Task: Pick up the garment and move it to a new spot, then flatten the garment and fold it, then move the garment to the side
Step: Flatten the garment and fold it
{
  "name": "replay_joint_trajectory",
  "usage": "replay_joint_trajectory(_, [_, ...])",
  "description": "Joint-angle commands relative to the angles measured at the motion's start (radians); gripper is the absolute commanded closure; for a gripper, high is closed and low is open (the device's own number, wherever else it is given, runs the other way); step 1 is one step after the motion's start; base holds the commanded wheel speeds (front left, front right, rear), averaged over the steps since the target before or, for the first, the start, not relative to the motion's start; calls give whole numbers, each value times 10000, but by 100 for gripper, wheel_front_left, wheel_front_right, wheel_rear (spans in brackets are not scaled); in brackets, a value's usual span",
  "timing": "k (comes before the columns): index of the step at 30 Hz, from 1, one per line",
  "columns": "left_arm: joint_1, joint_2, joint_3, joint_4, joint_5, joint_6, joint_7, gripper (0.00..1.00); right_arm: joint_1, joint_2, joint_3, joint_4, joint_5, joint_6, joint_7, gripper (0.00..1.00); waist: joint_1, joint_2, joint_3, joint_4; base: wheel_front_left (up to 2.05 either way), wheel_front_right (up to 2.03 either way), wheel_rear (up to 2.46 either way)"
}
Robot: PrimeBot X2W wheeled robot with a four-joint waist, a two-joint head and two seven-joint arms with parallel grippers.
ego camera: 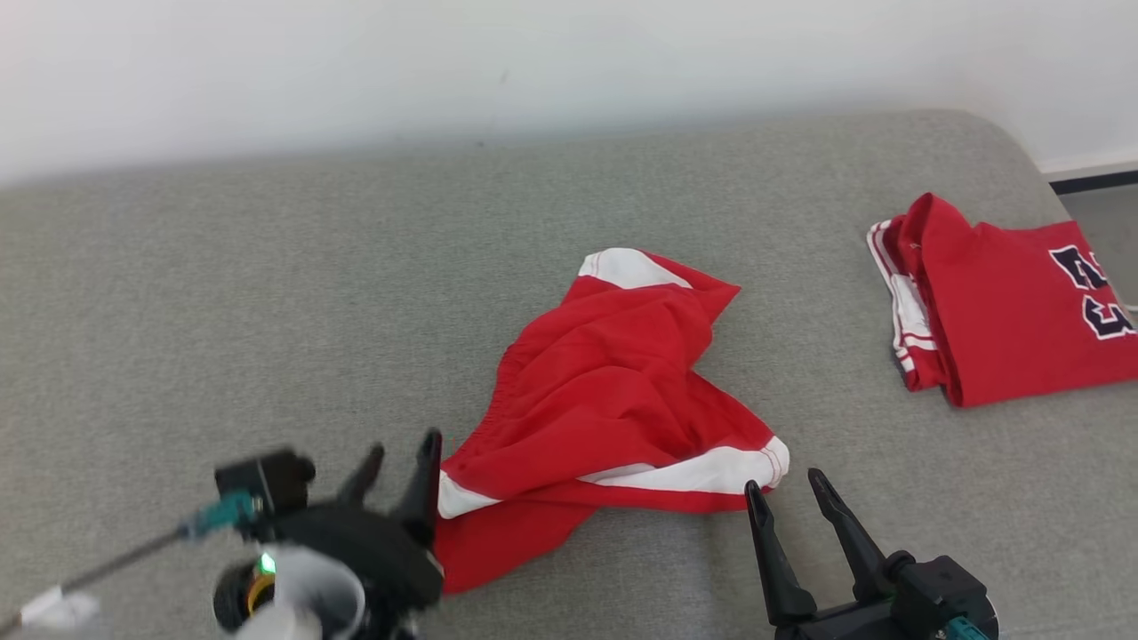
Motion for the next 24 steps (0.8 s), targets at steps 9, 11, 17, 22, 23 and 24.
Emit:
replay_joint_trajectory(9, [-3175, -20, -1201, 2581, 1046, 74, 2160, 0, -277, -3, 175, -6, 66, -23, -12, 0, 0, 0, 516, -1227, 0, 0, 0])
replay_joint_trajectory(11, [-3690, 23, -1517, 3300, 1298, -15, 2510, 0, -351, -3, 228, -21, 117, -23, -12, 0, 0, 0, 641, -1528, 0, 0, 0])
replay_joint_trajectory(17, [-4508, -28, -2106, 4790, 1645, -227, 3414, 0, -306, 0, 168, -62, 299, -23, -12, 0, 0, 0, 861, -2115, 0, 0, 0])
replay_joint_trajectory(22, [-4835, -148, -2149, 5558, 1684, -7, 3531, 0, -346, -1, 272, -118, 442, -23, -12, 0, 0, 0, 971, -2311, 0, 0, 0])
replay_joint_trajectory(23, [-4893, -195, -2133, 5656, 1624, -26, 3546, 0, -360, -1, 286, -121, 450, -23, -12, 0, 0, 0, 989, -2330, 0, 0, 0])
replay_joint_trajectory(24, [-4948, -251, -2098, 5752, 1565, -70, 3564, 0, -378, -1, 292, -128, 465, -23, -12, 0, 0, 0, 1005, -2346, 0, 0, 0])
